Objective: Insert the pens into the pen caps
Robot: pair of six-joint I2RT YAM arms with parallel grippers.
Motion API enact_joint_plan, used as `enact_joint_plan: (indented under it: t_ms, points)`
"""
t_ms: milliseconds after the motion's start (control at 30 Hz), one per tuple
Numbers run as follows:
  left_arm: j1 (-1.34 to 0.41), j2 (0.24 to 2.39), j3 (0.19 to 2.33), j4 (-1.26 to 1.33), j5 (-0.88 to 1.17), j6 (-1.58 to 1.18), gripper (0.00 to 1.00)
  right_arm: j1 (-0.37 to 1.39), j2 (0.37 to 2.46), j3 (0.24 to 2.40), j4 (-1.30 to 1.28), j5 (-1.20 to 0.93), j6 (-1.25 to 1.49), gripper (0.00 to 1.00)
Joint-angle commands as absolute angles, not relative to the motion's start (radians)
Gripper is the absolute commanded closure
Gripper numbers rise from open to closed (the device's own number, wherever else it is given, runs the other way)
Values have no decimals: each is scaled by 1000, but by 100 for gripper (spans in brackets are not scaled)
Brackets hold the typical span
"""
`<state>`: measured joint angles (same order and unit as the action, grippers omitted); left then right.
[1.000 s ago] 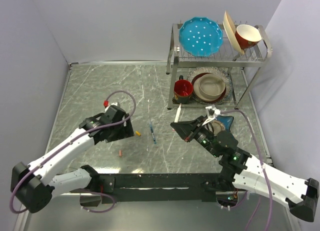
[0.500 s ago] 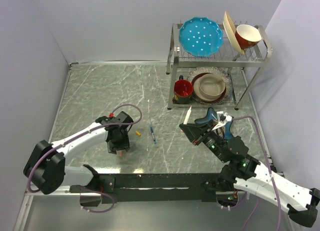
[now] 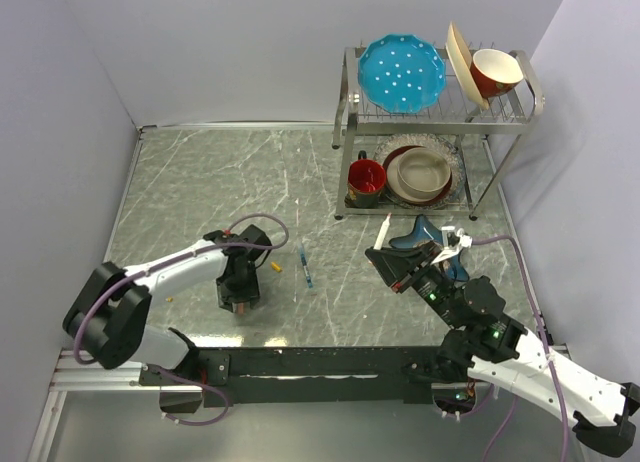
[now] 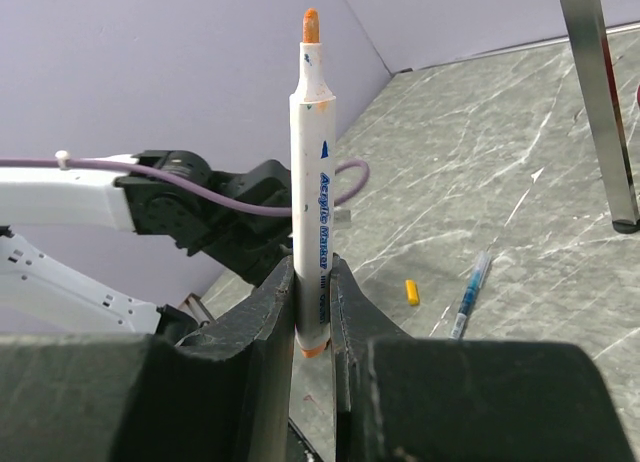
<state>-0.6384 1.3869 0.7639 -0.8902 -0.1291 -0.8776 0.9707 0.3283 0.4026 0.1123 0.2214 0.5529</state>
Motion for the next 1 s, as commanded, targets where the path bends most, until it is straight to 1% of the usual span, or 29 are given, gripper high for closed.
enact_joint_plan:
  t_ms: [0,100,167,300,333,433,500,600,667,900,967]
  points:
    - [-637,1453,784,-845,-152,-867,49,971,305,417,120,226,532,100]
    - [-637,1494,796,-844,-170,-862,54,971,299,434,94,232,520,100]
    - [-637,1502,795,-842,-170,-862,60,971,285,437,77,239,518,100]
    - [-637,1496,792,-839,-161,-861,67,971,258,431,69,253,517,100]
    - [-637,1496,792,-839,-166,-859,70,971,252,428,69,253,520,100]
    - [-637,1517,796,-831,-167,-857,74,971,252,420,64,259,520,100]
    - [-637,1528,799,-828,-169,-854,73,971,255,422,57,258,519,100]
    - [-637,1537,807,-839,-195,-856,65,971,256,433,54,253,523,100]
    - [-637,1536,810,-842,-210,-857,63,969,255,437,54,250,525,100]
    - [-635,1555,810,-822,-216,-851,67,968,245,419,61,245,540,100]
    - [-635,1565,810,-810,-212,-853,71,971,256,420,61,236,551,100]
